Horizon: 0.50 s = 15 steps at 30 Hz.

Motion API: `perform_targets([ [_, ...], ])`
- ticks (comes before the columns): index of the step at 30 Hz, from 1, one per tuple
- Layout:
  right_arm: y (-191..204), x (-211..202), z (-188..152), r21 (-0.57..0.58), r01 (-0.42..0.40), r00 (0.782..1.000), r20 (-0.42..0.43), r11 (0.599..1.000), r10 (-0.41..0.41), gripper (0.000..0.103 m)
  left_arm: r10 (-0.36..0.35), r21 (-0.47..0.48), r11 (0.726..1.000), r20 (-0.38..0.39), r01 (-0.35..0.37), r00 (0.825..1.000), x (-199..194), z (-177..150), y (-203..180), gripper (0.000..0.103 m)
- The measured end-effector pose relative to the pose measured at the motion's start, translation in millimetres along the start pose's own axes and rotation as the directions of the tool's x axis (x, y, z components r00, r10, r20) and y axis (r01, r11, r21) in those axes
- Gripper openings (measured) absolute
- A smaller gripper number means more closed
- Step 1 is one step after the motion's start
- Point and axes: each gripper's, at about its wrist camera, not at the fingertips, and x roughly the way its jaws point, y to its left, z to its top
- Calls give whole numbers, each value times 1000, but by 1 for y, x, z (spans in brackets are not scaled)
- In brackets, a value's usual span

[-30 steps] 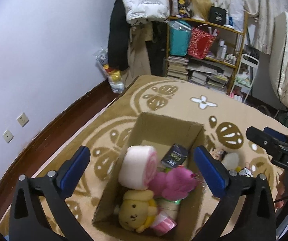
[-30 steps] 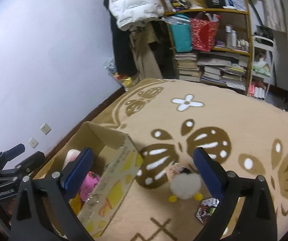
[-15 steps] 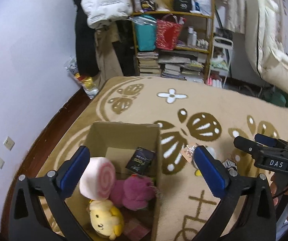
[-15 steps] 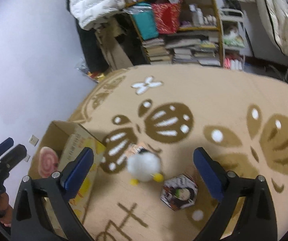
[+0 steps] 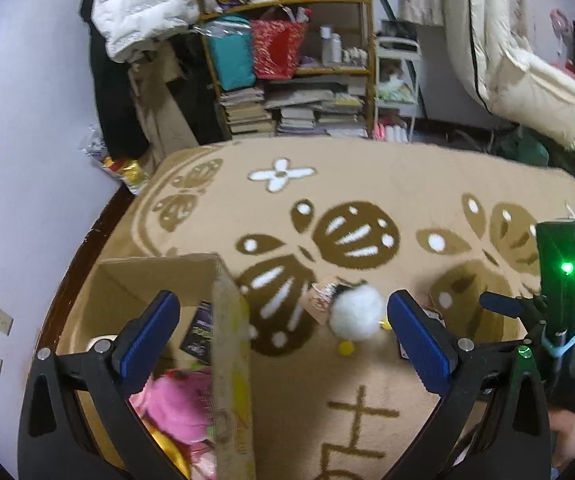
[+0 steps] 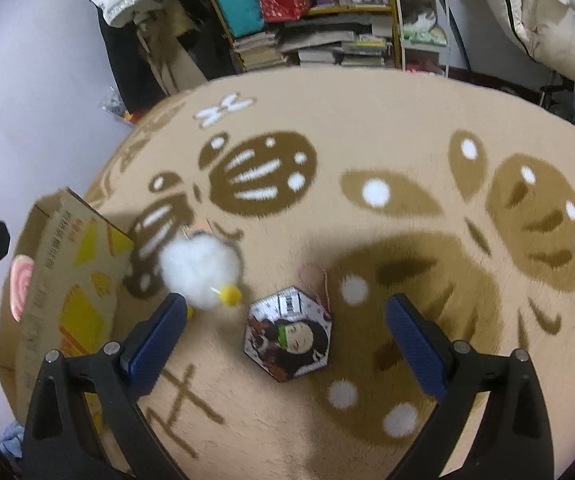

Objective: Organize soft objects
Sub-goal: 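Move both tools back over the white pompom keychain and hexagonal charm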

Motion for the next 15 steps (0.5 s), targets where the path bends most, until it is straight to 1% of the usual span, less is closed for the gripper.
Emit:
perform_targets([
  [6, 4, 18, -8, -40, 27, 998, -51, 999, -29, 100, -28, 37, 999, -42, 30, 999, 22, -3, -20, 102],
  [8, 3, 25, -10, -44, 36, 997, -65, 998, -39, 100, -43, 64, 997, -50, 46, 998, 32, -3, -27, 102],
  [10, 2, 31, -12, -38, 27, 996, -79, 999, -30, 97, -41, 80, 996, -62, 46, 997, 40, -1, -32, 102],
  [12, 1, 37, -14, -33, 20, 995, -96, 999, -23, 94, -53, 71, 996, -73, 58, 996, 50, 1, -35, 102],
  [14, 2, 41, -17, -44, 23, 994, -102, 999, -27, 94, -66, 51, 996, -84, 71, 994, 61, 3, -38, 102],
  [15, 0, 43, -17, -29, 19, 994, -104, 999, -22, 94, -71, 44, 996, -85, 75, 994, 66, 4, -38, 102],
])
